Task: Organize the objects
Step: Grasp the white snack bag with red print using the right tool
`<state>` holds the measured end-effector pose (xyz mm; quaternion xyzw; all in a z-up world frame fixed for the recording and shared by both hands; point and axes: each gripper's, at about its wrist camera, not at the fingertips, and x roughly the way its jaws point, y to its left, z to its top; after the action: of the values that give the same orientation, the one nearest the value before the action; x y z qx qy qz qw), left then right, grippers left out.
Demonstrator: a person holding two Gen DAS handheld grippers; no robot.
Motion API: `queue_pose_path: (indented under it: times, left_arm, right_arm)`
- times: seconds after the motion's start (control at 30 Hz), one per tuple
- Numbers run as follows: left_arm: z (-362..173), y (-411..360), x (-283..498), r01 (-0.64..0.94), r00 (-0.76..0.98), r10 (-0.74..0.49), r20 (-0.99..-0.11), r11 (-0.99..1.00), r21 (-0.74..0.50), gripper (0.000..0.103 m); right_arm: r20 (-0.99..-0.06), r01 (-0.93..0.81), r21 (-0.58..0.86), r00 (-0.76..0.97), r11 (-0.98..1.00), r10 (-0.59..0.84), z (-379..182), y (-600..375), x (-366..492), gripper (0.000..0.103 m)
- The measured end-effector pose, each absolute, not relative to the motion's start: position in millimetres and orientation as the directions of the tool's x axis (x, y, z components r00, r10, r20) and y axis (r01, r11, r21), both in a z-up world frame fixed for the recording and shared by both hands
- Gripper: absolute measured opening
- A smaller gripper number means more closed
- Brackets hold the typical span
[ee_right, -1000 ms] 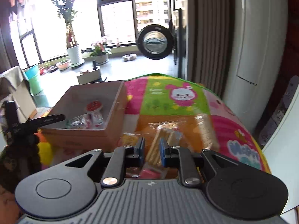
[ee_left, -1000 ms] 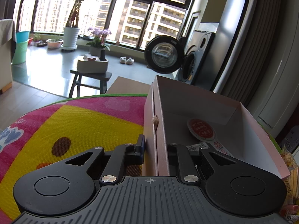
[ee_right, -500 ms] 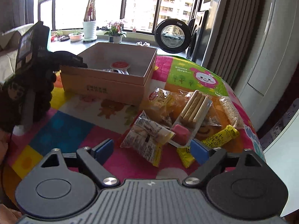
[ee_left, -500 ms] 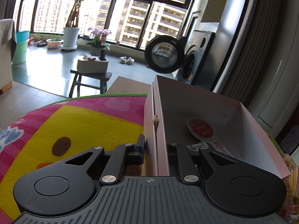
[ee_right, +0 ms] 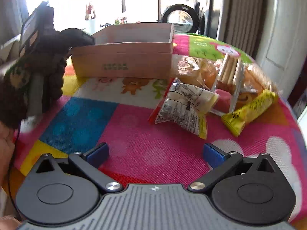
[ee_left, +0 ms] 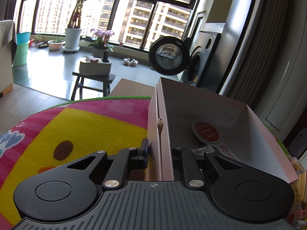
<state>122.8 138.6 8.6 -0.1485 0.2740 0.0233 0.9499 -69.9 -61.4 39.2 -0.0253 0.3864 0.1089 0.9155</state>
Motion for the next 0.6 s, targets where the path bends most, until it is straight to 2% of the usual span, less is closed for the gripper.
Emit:
queue_pose_path:
  times: [0.4,0.6]
  left_arm:
    - [10,133,120,-0.126,0.851,-0.014,-0.525,0.965,-0.230,0.016]
    - [10,134,121,-0.125,0.850,-0.016,-0.526,0.965,-0.231,0.016]
  right_arm:
    - [-0.710,-0.223,0.030,0.681,0.974,0.178,44,-60,-65,0.103]
    - [-0.695,-0.121,-0.006,0.714,0.993,0.083,49,-57,-39,0.103]
